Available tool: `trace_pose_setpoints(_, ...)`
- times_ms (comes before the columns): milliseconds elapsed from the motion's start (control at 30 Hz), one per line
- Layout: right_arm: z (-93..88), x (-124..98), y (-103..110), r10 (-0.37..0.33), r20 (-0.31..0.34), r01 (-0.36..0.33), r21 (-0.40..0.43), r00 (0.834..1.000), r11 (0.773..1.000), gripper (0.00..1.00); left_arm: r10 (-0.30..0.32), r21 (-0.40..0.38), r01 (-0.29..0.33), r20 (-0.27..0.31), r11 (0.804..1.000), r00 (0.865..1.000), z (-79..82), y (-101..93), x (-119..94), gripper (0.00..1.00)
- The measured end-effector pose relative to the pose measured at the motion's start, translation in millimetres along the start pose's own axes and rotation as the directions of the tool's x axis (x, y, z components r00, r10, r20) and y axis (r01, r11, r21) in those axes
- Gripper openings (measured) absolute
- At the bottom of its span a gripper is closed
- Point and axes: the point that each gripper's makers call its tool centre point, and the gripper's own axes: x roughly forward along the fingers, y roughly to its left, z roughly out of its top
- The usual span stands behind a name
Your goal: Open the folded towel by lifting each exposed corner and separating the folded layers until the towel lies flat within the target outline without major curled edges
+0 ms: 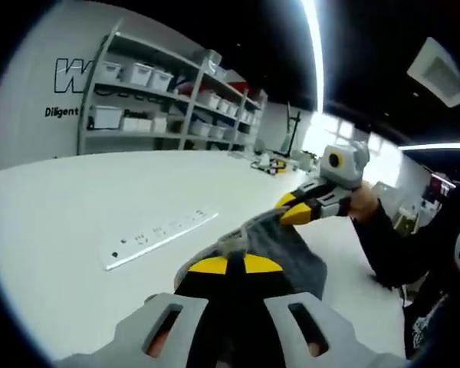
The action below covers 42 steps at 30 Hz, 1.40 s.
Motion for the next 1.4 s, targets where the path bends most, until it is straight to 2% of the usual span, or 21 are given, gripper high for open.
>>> trace_pose_setpoints(300, 13.5, -8.7, 2.6, 0.023, 0.075, -0.023, -0.002, 0.997, 1.000, 0.05, 0.014, 0.029, -0.013, -0.003, 0.999, 1.000, 5.2, -2.8, -4.8, 0.02)
trace_pose_setpoints(733, 21.7, -11.0, 8.5, 0.020, 0.097, -0.015, -0.046, 0.995, 0.999, 0.04, 0.014, 0.038, -0.014, 0.003, 0.999, 1.000, 8.9, -8.2, -10.7, 0.02)
trace_pose_setpoints(1033, 23.2, -15.7, 17.4, 0.019, 0.104, -0.015, -0.039, 0.994, 0.999, 0.04, 0.033, 0.057, -0.033, -0.003, 0.998, 0.999, 2.1, -15.6, -19.5, 0.03)
trace_pose_setpoints(1400, 29.5, -24.5, 26.4, 0.017, 0.120, -0.007, -0.081, 0.993, 0.997, 0.04, 0.046, 0.089, -0.049, 0.031, 0.995, 0.998, 3.4, -27.4, -28.4, 0.03)
